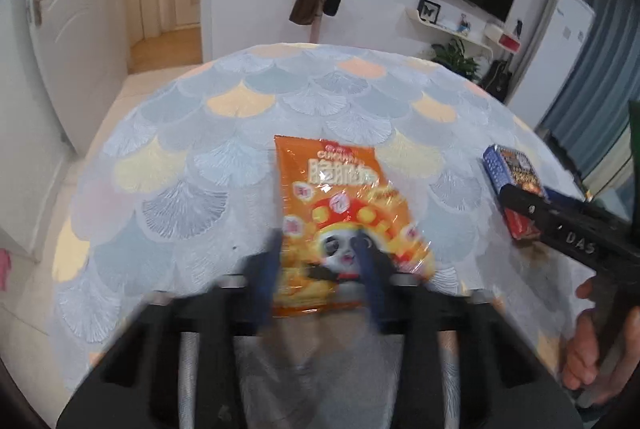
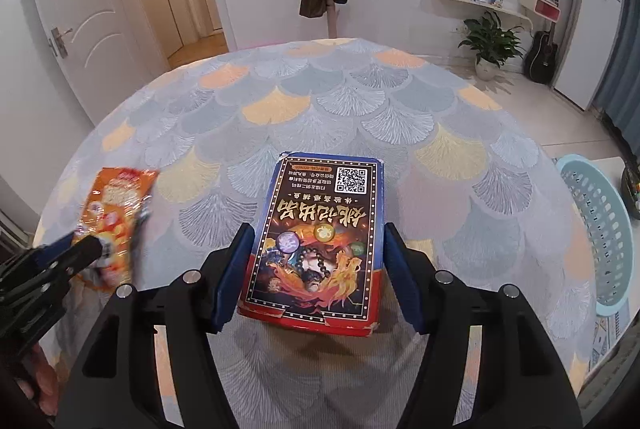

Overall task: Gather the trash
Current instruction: 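Grasp the panda snack bag with left tool while right tool grasps red book box, then carry snack bag and book box over the blue basket and release both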

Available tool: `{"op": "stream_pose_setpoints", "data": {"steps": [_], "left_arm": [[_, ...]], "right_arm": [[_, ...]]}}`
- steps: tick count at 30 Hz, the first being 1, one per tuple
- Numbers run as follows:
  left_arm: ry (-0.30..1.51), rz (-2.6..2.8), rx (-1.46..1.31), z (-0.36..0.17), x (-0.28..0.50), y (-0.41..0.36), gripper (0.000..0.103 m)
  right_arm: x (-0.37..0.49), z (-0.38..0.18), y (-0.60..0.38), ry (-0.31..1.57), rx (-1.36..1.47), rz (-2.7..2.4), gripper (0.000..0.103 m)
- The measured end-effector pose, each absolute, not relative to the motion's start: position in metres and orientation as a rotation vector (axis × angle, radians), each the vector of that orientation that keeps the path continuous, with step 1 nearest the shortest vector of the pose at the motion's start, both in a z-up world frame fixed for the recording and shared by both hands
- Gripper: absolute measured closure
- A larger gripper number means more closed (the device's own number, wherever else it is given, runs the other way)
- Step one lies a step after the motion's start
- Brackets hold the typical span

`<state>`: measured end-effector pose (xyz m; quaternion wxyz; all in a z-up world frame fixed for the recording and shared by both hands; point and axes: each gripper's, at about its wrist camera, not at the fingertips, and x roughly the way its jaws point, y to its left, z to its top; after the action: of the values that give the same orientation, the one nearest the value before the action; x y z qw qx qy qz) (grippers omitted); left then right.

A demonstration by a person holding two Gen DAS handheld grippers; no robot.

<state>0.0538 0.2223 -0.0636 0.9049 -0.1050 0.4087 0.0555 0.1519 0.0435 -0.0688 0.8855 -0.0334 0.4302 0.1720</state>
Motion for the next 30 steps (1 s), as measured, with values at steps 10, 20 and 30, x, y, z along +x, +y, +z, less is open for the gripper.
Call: {"op": "stream_pose_setpoints", "data": {"steps": [10,20,30], "left_arm": [[0.74,-0.022,-0.27,-0.032,0.047,0.199,0.101],[0.656,-0.166,-0.226,0.004,0.066,0.138,0.101],[0.635,-0.328,-0.168,0.022,0.1,0.053,0.101]], "right_arm": [[0.136,-0.034,0.011,0.813,-0.007,0.368,0.042],[0.128,0.007,-0.06,0.731,0.12,0.326,0.042],[0.139,0.009,-0.168,0.691,0.25,0.158,0.042]]}}
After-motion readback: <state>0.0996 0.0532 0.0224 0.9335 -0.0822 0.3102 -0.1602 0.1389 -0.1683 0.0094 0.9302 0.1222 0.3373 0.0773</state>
